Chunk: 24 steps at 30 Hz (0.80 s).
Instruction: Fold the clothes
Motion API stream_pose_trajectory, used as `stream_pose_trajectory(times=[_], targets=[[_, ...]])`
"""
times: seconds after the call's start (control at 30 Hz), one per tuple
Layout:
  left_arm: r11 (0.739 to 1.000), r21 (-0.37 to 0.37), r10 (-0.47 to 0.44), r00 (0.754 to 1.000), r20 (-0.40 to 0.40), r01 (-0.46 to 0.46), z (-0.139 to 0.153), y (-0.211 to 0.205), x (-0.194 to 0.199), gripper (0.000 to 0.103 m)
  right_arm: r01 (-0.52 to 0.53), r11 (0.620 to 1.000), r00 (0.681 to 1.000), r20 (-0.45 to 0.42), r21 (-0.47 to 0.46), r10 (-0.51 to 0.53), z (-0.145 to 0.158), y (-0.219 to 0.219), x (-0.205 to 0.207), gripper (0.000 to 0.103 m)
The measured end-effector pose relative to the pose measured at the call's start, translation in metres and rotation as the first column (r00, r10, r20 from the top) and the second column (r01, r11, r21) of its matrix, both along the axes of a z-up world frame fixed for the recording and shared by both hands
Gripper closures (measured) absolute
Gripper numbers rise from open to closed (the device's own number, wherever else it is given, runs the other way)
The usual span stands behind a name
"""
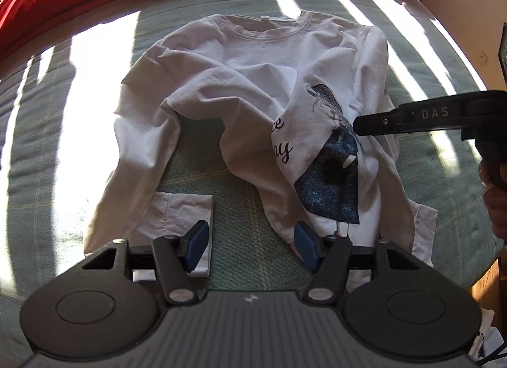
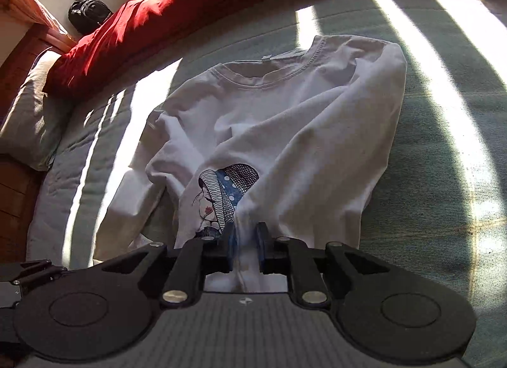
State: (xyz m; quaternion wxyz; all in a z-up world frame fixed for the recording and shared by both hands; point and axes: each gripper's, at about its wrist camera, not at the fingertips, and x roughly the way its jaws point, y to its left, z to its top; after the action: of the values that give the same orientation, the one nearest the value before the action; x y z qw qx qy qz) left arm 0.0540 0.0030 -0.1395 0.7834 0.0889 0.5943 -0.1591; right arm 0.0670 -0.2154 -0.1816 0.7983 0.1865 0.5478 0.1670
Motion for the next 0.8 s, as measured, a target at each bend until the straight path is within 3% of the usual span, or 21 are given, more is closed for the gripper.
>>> stream_pose_trajectory(times=[0.13,0.4,0.67,0.8], targets=[[1.0,-0.02,-0.011,0.999,0.035,0.012,-0.004,0.004,-0.001,0.042,-0.073,0.997,0.997,0.005,-0.002,0.073,-0.007,0.014,-0.009,0.077],[0.997,-0.064,-0.041,0.991,0.124,0.049,-0.014,-0.017,0.003,0.042,-0.106,0.994,0.992,0.071,-0.035,0.109,-0.009,-0.012,-0.03,0.074],[0.988,-0.11,-0.083,0.974,0.211,0.108,-0.034,-0.035,-0.021,0.038,-0.055,0.998,0.99,0.13,-0.043,0.06,-0.005,-0.043,-0.036,0.065],[0.984,-0.118,-0.096,0.955,0.279,0.134,-0.044,-0.034,-0.043,0.036,-0.009,0.993,0.984,0.177,-0.114,0.029,-0.007,-0.057,-0.049,0.062]])
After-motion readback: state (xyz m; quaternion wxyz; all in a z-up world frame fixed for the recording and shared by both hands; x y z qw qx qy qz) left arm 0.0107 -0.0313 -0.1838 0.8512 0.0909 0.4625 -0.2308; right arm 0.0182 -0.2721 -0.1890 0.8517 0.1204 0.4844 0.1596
